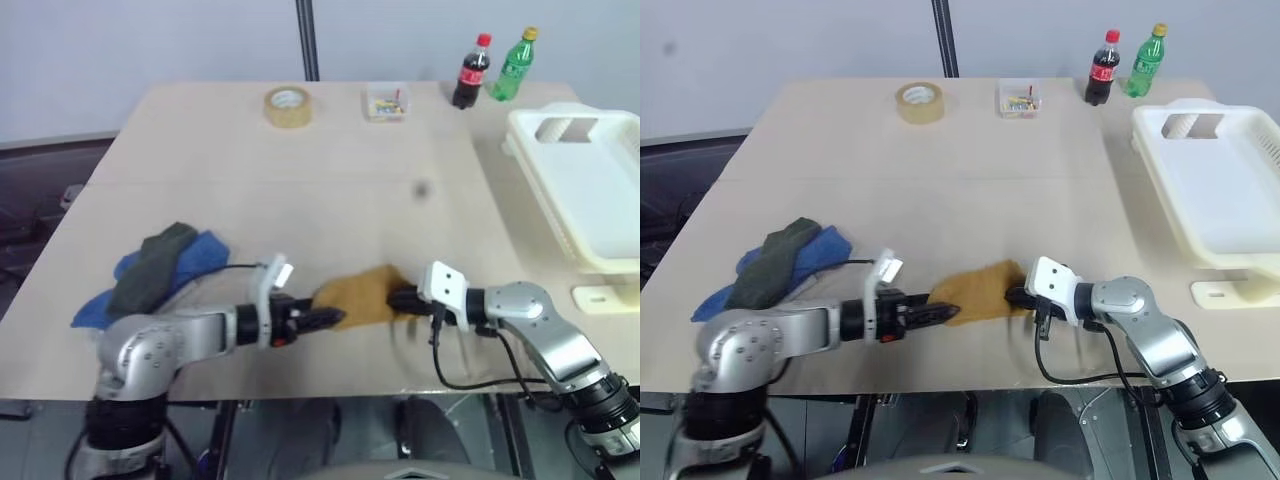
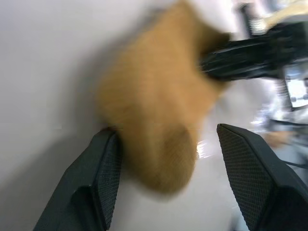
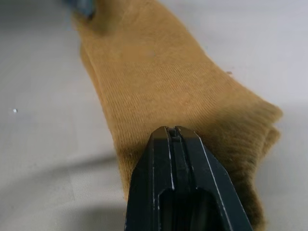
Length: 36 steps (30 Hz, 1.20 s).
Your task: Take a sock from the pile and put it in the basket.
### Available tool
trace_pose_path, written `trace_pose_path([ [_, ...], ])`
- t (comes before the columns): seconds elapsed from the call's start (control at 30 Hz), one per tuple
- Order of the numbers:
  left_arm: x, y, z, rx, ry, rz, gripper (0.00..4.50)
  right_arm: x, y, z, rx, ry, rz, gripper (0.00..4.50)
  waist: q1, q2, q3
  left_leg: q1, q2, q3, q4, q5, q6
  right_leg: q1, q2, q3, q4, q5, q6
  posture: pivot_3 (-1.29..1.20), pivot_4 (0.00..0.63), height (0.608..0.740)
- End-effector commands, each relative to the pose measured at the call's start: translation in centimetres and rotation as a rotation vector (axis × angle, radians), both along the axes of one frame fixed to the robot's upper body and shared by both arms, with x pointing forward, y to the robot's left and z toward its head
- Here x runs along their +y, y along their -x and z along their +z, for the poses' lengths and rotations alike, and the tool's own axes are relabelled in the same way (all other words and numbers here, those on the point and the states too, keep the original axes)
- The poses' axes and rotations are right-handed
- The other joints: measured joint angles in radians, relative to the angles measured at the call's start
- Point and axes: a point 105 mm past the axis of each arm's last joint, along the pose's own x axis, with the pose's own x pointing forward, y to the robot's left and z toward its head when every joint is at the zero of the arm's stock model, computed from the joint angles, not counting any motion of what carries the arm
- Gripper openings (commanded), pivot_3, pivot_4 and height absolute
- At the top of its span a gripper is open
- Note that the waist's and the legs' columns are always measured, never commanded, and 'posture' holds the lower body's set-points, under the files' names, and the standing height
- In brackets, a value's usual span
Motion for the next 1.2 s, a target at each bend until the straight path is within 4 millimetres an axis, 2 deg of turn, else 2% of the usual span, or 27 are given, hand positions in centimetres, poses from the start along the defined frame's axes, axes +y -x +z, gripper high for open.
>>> trace_pose_path([
  [0.03, -0.8, -0.2, 2.8, -0.113, 0.083, -0.059, 3.25, 0.4, 0.4, 0.7, -0.020, -0.008, 0.020, 0.05, -0.006, 0.000, 0.000, 0.000, 0.000, 0.000, 0.000, 0.000, 0.000, 0.000, 0.000, 0.000, 0.000, 0.000, 0.000, 0.00, 0.150, 0.740],
  [0.13, -1.2, 0.2, 3.3, -0.120, 0.112, -0.111, 3.25, 0.2, 0.4, 0.8, -0.021, -0.005, 0.017, 0.05, -0.011, 0.000, 0.000, 0.000, 0.001, 0.000, -0.001, 0.000, 0.000, 0.000, 0.001, 0.000, 0.000, 0.000, 0.000, 0.00, 0.150, 0.740],
  [0.3, -2.8, -0.6, 3.7, -0.123, 0.181, -0.166, 3.25, 0.1, 0.4, 0.9, -0.022, -0.007, 0.006, 0.05, -0.004, 0.000, 0.000, 0.000, 0.000, 0.000, 0.000, 0.000, 0.000, 0.000, 0.000, 0.000, -0.001, 0.000, 0.000, 0.00, 0.150, 0.740],
  [0.4, -4.5, -1.4, 2.8, -0.114, 0.168, -0.209, 3.25, 0.0, 0.6, 1.2, -0.028, -0.014, -0.004, 0.05, 0.001, 0.000, 0.000, 0.000, -0.001, 0.000, 0.000, 0.000, 0.000, 0.000, 0.000, -0.001, -0.001, 0.000, 0.000, 0.00, 0.150, 0.740],
  [0.57, -6.8, -3.7, 1.2, -0.070, 0.183, -0.159, 3.25, -0.3, 1.3, 2.6, -0.066, -0.022, -0.030, 0.05, -0.006, 0.001, 0.000, -0.001, 0.000, 0.000, 0.000, 0.000, 0.000, 0.000, 0.001, 0.000, -0.001, 0.000, 0.000, 0.00, 0.150, 0.740],
  [0.67, -8.0, -4.7, -1.0, -0.039, 0.105, -0.123, 3.25, -1.8, 2.1, 3.2, -0.121, 0.074, -0.040, 0.05, -0.004, 0.000, 0.000, -0.001, -0.001, -0.001, 0.000, 0.000, 0.000, 0.000, 0.001, -0.001, -0.001, 0.000, 0.000, 0.00, 0.150, 0.740],
  [0.73, -8.6, -4.8, -2.3, -0.012, 0.067, -0.119, 3.25, -2.9, 2.8, 3.7, -0.144, 0.128, -0.044, 0.44, 0.007, 0.001, -0.001, -0.001, -0.001, -0.001, 0.000, 0.000, 0.000, 0.000, 0.001, -0.001, -0.001, 0.000, 0.000, 0.00, 0.150, 0.740],
  [0.8, -8.5, -4.7, -3.6, -0.001, 0.024, -0.124, 3.25, -4.0, 3.4, 4.7, -0.112, 0.098, -0.105, 1.11, 0.011, -0.001, -0.002, 0.000, -0.002, -0.002, 0.000, 0.000, 0.000, 0.003, -0.001, -0.003, -0.002, 0.000, 0.001, 0.00, 0.150, 0.740],
  [0.83, -8.4, -4.5, -3.9, -0.001, 0.016, -0.129, 3.25, -4.2, 3.6, 5.2, -0.085, 0.058, -0.146, 1.63, 0.014, -0.001, -0.002, 0.000, -0.002, -0.003, 0.001, 0.000, 0.000, 0.004, -0.001, -0.003, -0.002, 0.000, 0.001, 0.00, 0.150, 0.740],
  [0.87, -8.2, -4.4, -3.9, -0.008, 0.023, -0.135, 3.25, -4.4, 3.8, 5.6, -0.054, 0.019, -0.170, 1.92, 0.017, -0.001, -0.003, 0.001, -0.002, -0.003, 0.001, 0.000, 0.000, 0.004, -0.001, -0.003, -0.002, 0.000, 0.001, 0.00, 0.150, 0.740],
  [0.93, -7.4, -4.1, -2.8, -0.045, 0.074, -0.137, 3.25, -4.3, 3.8, 6.2, -0.007, -0.056, -0.222, 2.93, 0.018, -0.001, -0.003, 0.005, -0.001, -0.004, 0.001, -0.002, 0.004, 0.009, -0.001, -0.004, -0.003, -0.001, 0.001, 0.00, 0.150, 0.740],
  [0.97, -7.0, -4.0, -2.1, -0.077, 0.092, -0.140, 3.25, -4.3, 3.7, 6.4, 0.015, -0.086, -0.240, 3.15, 0.018, -0.001, -0.003, 0.006, -0.001, -0.004, 0.001, -0.002, 0.004, 0.010, 0.000, -0.004, -0.003, -0.001, 0.001, 0.00, 0.150, 0.740],
  [1.0, -6.6, -3.9, -1.5, -0.113, 0.109, -0.140, 3.25, -4.1, 3.6, 6.6, 0.035, -0.106, -0.247, 3.60, 0.016, -0.001, -0.003, 0.008, -0.001, -0.004, 0.001, -0.002, 0.004, 0.012, 0.000, -0.004, -0.003, -0.001, 0.000, 0.00, 0.150, 0.740],
  [1.03, -5.8, -3.9, -0.5, -0.175, 0.124, -0.130, 3.25, -3.8, 2.8, 6.8, 0.051, -0.143, -0.282, 3.77, 0.006, -0.001, -0.003, 0.010, 0.000, -0.004, 0.000, -0.002, 0.004, 0.014, 0.000, -0.004, -0.003, -0.001, 0.000, 0.00, 0.150, 0.740],
  [1.07, -4.9, -3.6, 0.0, -0.257, 0.094, -0.145, 3.25, -3.0, 2.1, 6.8, 0.083, -0.176, -0.291, 4.36, 0.001, -0.001, -0.003, 0.012, 0.001, -0.003, 0.000, -0.003, 0.004, 0.014, 0.000, -0.003, -0.003, -0.001, 0.000, 0.00, 0.150, 0.740],
  [1.13, -3.9, -3.1, 0.5, -0.342, 0.050, -0.161, 3.25, -2.0, 0.7, 6.3, 0.149, -0.205, -0.335, 4.44, -0.022, -0.002, -0.002, 0.012, 0.003, -0.001, -0.001, -0.002, 0.004, 0.013, 0.001, 0.000, -0.002, -0.001, 0.000, 0.00, 0.150, 0.740],
  [1.2, -3.6, -2.9, 0.5, -0.388, 0.024, -0.165, 3.25, -1.5, -0.3, 5.4, 0.196, -0.198, -0.381, 4.44, -0.018, 0.000, -0.002, 0.013, 0.004, 0.001, -0.003, -0.002, 0.004, 0.011, 0.001, 0.002, -0.002, -0.001, -0.001, 0.00, 0.150, 0.740],
])
